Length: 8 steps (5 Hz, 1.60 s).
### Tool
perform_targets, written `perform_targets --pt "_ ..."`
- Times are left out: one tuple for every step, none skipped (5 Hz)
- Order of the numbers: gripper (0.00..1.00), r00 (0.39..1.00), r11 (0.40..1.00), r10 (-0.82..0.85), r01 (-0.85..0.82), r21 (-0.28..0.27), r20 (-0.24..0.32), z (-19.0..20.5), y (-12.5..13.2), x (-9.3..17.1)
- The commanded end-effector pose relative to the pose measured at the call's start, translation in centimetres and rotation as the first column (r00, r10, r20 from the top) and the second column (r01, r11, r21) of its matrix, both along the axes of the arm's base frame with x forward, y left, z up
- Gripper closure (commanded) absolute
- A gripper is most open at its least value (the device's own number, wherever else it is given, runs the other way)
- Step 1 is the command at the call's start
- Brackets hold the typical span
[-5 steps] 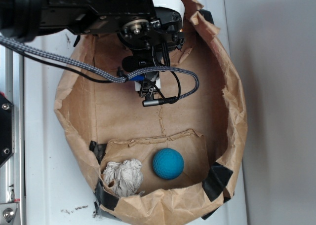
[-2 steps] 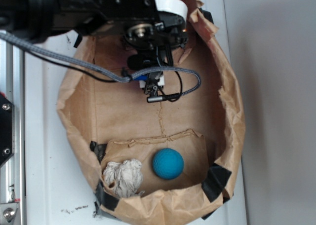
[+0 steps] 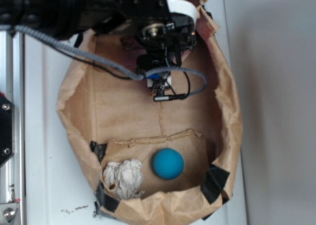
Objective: Grab the wood chip.
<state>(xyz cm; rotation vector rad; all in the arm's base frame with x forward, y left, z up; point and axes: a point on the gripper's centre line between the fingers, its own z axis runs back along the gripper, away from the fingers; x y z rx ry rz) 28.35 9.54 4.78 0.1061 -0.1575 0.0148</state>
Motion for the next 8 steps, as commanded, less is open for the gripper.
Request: perform_targets --pt "0.0 0.999 0.999 -0.01 0.008 0.048 0.032 -0.1 0.9 1.4" --pt "0.0 0.999 0.999 -0.016 0.014 0.047 0.05 0.8 0.8 1.0" --pt "0.0 0.999 1.0 -0.001 0.0 0.024 0.044 1.5 1.5 0.7" --pt "0.0 0.999 0.996 0.049 -0.047 0.073 -0.016 0.3 2.5 0.8" --pt "0.0 0.99 0.978 0.136 -0.131 0.161 -0.023 0.0 2.9 0.5" --pt "0.0 0.989 0.975 0.141 -0.129 0.179 -0.053 -1.1 2.7 0.9" --pt "0.0 0.989 0.978 0.122 -0.106 0.182 -0.081 -2.2 2.4 1.3" --pt "0.0 0.992 0.98 0.097 -0.08 0.181 -0.086 -2.4 2.3 1.2"
